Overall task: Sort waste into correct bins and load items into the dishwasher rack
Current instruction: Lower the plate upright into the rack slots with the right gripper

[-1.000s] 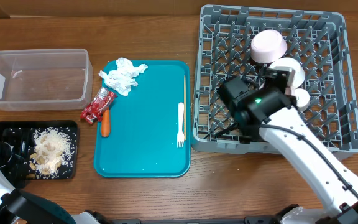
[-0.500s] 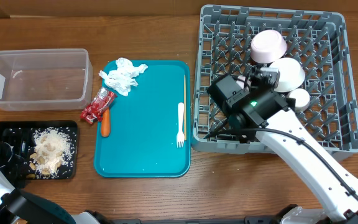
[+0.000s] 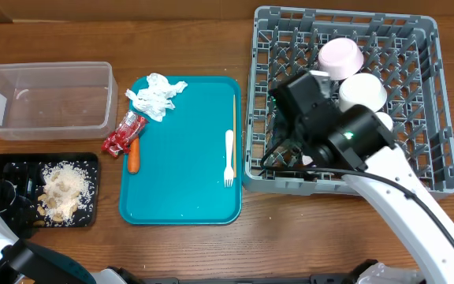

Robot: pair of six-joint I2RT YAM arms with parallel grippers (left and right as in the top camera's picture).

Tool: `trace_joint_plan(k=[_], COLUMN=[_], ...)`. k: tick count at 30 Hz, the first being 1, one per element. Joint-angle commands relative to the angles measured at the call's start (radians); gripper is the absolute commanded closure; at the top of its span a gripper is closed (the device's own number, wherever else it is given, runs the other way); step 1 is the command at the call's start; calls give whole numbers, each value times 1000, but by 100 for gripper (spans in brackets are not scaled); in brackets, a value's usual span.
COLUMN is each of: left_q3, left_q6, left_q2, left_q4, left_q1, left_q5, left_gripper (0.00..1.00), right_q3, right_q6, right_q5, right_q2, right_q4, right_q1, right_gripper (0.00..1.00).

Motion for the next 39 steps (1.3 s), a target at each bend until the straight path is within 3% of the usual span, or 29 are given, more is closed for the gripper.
trace_joint_plan(k=[1,8,15,29,33,36,38,39], left_q3=[-4,-4,-4,-4,-4,-4,-4,-4], left_q6=[-14,-14,-14,-14,-14,-14,-14,-14], left_q2=[6,6,6,6,6,6,6,6], left_q4=[0,0,0,0,0,0,0,0], left_q1=[-3,-3,-3,-3,-3,-3,-3,-3], left_q5=[-4,-4,-4,-4,-4,-4,-4,-4], left_gripper=[0,0,0,0,0,0,0,0], right_q3=[0,-8,-4,63,92,121,121,121], right_q6=[-56,-55,-51,-14,5,5,1,1], right_q5=[-74,-20,37,129,13,-183,-399,-497], right_q2=[97,216,201,96,61,4,-30,-36], right_q4=[7,-34,-124,-272,-282,-240,-171,-143], right_q1=[-5,-82,-172,-209,-200,-195,-195,-195], right_gripper=[96,96,96,94,95,91,81,65])
